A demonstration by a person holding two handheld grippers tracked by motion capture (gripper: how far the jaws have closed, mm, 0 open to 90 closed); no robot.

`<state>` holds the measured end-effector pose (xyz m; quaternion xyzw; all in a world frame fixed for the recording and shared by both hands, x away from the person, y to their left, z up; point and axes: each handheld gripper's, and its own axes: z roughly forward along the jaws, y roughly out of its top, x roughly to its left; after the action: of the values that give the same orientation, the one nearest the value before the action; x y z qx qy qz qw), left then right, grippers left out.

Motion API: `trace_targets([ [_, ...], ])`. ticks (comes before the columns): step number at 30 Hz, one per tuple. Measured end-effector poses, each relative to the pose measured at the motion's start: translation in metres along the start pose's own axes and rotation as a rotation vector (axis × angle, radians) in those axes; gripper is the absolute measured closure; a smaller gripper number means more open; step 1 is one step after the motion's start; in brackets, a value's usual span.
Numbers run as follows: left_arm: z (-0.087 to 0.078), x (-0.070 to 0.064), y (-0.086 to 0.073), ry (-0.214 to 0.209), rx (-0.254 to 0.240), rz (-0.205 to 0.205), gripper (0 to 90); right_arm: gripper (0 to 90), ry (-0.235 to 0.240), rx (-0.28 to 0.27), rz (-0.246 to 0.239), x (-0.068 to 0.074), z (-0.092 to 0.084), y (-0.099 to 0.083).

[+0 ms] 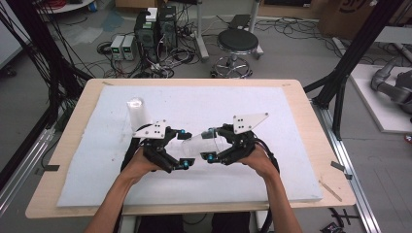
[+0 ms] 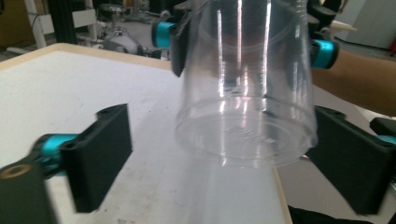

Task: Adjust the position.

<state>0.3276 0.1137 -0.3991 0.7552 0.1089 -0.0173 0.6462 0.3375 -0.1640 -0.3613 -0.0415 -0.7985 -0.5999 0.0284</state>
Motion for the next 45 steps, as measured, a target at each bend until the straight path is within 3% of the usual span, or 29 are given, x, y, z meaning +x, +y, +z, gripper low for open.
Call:
trace_targets([
  [6, -0.005, -0.002, 0.002, 0.017, 0.018, 0.011, 5.6, 31.9, -0.009, -0.005, -0.004, -0.001, -0.002, 0.0],
  [7, -0.008, -0.003, 0.002, 0.042, 0.048, 0.018, 5.6, 31.9, -0.017, -0.006, -0.003, -0.001, -0.003, 0.0],
  [8, -0.008, -0.003, 0.002, 0.042, 0.048, 0.018, 5.6, 31.9, -0.02, -0.003, 0.002, -0.001, -0.004, 0.0],
  [10, -0.021, -0.006, -0.001, 0.143, 0.101, 0.024, 5.6, 31.9, -0.039, 0.003, 0.012, -0.001, -0.006, 0.0],
  [11, -0.027, -0.007, -0.003, 0.182, 0.098, 0.015, 5.6, 31.9, -0.061, 0.007, 0.007, -0.002, -0.008, 0.0],
  [12, -0.027, -0.007, -0.003, 0.182, 0.098, 0.015, 5.6, 31.9, -0.061, 0.007, 0.007, -0.002, -0.008, 0.0],
  [13, -0.041, -0.008, -0.011, 0.25, 0.084, -0.011, 5.6, 31.8, -0.115, 0.033, 0.024, -0.004, -0.013, 0.0],
  [16, -0.059, -0.009, -0.022, 0.345, 0.103, -0.039, 5.6, 31.8, -0.178, 0.056, 0.064, -0.008, -0.022, 0.001],
  [23, -0.087, -0.017, -0.045, 0.499, 0.12, -0.054, 5.6, 32.4, -0.321, 0.187, 0.116, -0.018, -0.034, 0.005],
  [24, -0.087, -0.017, -0.045, 0.499, 0.12, -0.054, 5.6, 32.4, -0.331, 0.21, 0.124, -0.019, -0.035, 0.006],
  [25, -0.092, -0.019, -0.053, 0.534, 0.114, -0.062, 5.6, 32.5, -0.347, 0.232, 0.128, -0.02, -0.034, 0.007],
  [26, -0.092, -0.019, -0.053, 0.534, 0.114, -0.062, 5.6, 32.5, -0.36, 0.261, 0.128, -0.022, -0.034, 0.009],
  [27, -0.096, -0.022, -0.062, 0.567, 0.091, -0.07, 5.6, 32.5, -0.37, 0.291, 0.136, -0.022, -0.033, 0.01],
  [30, -0.1, -0.026, -0.07, 0.63, 0.088, -0.062, 5.6, 32.4, -0.413, 0.388, 0.137, -0.026, -0.028, 0.014],
  [33, -0.102, -0.028, -0.075, 0.669, 0.075, -0.055, 5.6, 32.4, -0.444, 0.506, 0.13, -0.031, -0.02, 0.016],
  [35, -0.104, -0.028, -0.079, 0.684, 0.063, -0.059, 5.6, 32.5, -0.449, 0.54, 0.138, -0.033, -0.016, 0.017],
  [38, -0.106, -0.027, -0.082, 0.689, 0.04, -0.081, 5.6, 32.5, -0.447, 0.552, 0.14, -0.034, -0.012, 0.018],
  [39, -0.108, -0.025, -0.086, 0.686, 0.015, -0.109, 5.6, 32.5, -0.445, 0.564, 0.137, -0.035, -0.01, 0.019],
  [45, -0.11, -0.021, -0.095, 0.686, 0.011, -0.13, 5.6, 32.5, -0.45, 0.565, 0.152, -0.038, -0.01, 0.017],
])
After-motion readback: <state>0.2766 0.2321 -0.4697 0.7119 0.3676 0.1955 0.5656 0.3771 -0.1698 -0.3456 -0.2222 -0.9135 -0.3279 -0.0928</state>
